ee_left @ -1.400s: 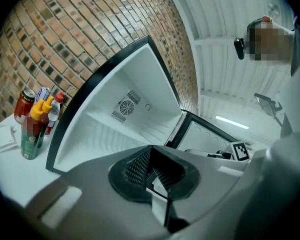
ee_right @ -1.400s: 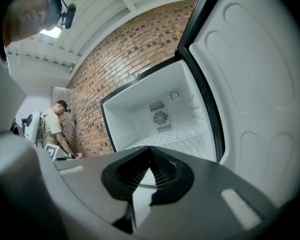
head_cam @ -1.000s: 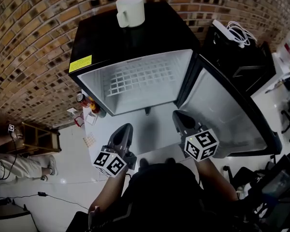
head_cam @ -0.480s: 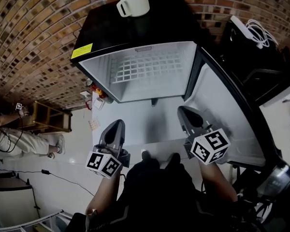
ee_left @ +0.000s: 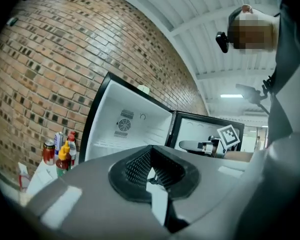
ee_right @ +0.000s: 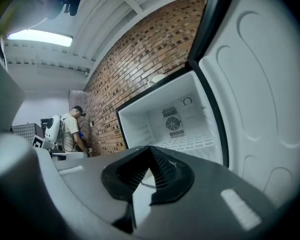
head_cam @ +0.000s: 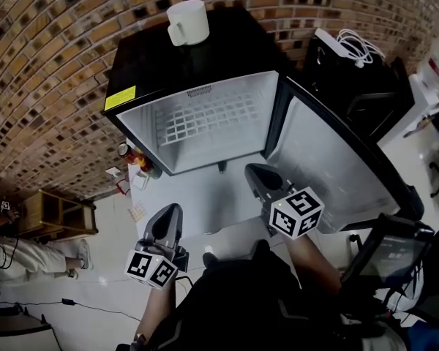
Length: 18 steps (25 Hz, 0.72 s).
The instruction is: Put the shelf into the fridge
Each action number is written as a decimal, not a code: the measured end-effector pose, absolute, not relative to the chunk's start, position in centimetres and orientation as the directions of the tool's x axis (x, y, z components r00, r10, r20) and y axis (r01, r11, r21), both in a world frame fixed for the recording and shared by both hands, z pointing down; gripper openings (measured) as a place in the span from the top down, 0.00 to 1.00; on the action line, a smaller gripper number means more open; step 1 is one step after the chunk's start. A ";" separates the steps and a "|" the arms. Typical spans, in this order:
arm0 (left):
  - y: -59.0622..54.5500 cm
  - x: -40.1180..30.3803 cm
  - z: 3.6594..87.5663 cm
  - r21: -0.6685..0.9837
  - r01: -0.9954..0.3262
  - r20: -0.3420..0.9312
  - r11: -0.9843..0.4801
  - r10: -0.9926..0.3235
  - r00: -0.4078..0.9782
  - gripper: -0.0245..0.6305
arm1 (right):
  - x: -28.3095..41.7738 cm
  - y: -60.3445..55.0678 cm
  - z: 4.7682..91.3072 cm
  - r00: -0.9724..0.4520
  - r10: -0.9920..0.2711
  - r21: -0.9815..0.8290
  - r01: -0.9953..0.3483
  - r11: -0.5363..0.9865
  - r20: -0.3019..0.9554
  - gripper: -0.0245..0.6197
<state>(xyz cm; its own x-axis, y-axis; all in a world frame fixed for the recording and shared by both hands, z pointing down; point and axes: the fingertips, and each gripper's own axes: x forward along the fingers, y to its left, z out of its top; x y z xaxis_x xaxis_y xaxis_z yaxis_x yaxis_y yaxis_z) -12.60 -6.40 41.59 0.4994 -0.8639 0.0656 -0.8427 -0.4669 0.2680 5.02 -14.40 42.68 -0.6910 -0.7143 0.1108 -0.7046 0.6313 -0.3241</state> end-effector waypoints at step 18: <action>-7.9 -18.2 41.6 0.315 -0.865 0.038 -0.390 -0.906 0.423 0.98 | 2.8 -13.7 38.7 -0.665 -0.742 -0.262 -0.734 0.627 0.088 0.95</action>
